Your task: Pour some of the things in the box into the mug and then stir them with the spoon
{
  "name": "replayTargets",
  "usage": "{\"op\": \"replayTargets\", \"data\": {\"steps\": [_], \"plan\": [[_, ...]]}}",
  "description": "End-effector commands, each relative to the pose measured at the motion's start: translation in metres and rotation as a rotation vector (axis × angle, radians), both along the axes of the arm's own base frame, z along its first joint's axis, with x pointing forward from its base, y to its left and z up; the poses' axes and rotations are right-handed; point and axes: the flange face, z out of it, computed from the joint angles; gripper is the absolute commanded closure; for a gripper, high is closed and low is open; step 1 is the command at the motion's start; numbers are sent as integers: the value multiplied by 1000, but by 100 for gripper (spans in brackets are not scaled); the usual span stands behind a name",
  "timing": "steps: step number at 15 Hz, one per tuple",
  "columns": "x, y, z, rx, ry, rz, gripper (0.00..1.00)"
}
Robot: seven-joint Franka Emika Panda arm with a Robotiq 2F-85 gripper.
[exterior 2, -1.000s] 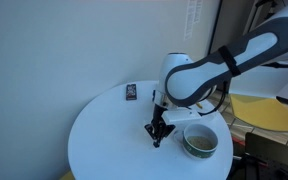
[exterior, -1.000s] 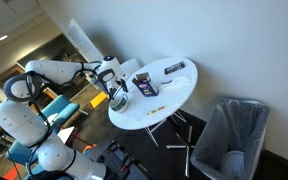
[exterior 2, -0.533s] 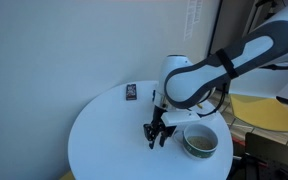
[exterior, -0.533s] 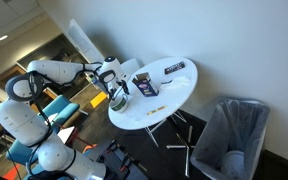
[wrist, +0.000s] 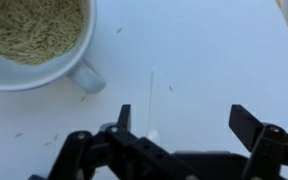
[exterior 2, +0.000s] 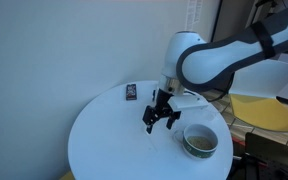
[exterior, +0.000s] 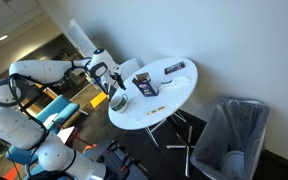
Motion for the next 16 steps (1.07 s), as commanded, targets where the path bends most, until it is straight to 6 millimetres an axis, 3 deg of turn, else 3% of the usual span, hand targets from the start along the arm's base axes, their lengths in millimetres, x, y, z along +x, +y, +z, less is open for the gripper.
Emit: {"op": "replayTargets", "data": {"steps": [1, 4, 8, 11, 12, 16], "plan": [[-28, -12, 53, -53, -44, -19, 0], [-37, -21, 88, -87, -69, -26, 0], [-50, -35, 116, -121, -62, -39, 0], [-61, -43, 127, -118, -38, -30, 0], [-50, -38, 120, -109, -59, -23, 0], [-55, -42, 125, -108, -51, -26, 0]]}}
